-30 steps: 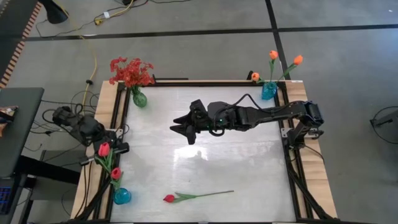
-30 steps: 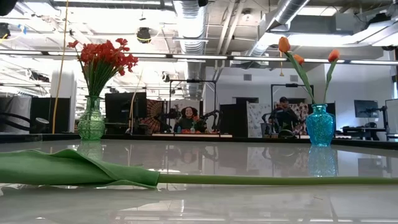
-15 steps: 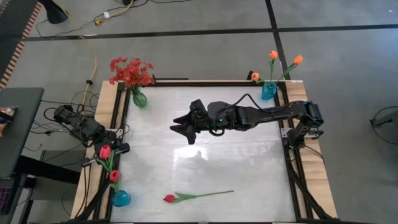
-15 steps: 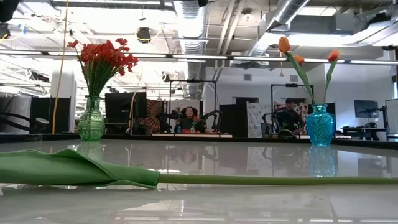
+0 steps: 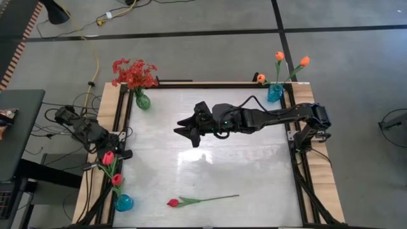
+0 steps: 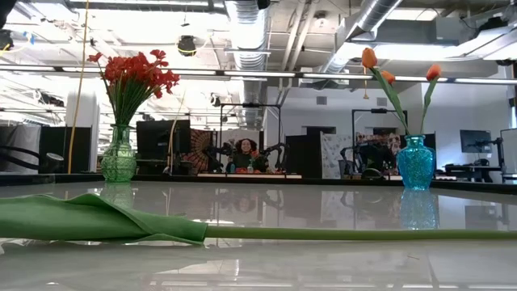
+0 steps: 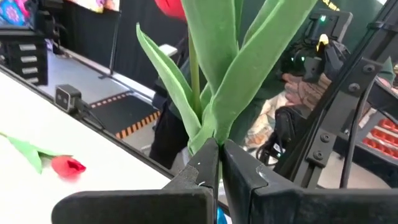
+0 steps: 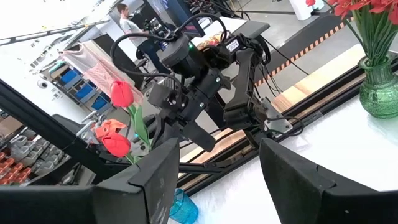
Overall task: Sort flowers into vase by color
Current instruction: Put the top pink tulip into the bottom blue vase
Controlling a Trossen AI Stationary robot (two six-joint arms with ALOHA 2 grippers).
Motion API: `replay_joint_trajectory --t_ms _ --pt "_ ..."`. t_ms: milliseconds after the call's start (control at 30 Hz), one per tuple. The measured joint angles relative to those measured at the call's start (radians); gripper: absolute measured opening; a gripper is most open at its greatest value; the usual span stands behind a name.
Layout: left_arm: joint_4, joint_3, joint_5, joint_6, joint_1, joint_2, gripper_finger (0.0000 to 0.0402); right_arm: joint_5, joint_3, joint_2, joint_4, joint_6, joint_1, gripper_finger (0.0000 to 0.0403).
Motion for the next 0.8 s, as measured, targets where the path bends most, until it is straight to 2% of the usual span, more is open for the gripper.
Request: replay_joint_trajectory --t_ms 433,533,800 --pt "-0.013 0.0 -0.044 -0.012 -0.09 0.119 0.0 -0.005 0.0 0.0 0.0 -0.001 -0.006 0.0248" --pt "-0.013 0.0 -0.11 -0.06 -0.092 0.123 0.0002 -0.025 0.0 0.0 0.0 0.0 -0.014 0.0248" --pt "-0.012 0.0 -0.116 -0.106 -0.092 0.123 0.0041 -0.029 0.0 0.0 0.0 0.0 -0.026 0.0248"
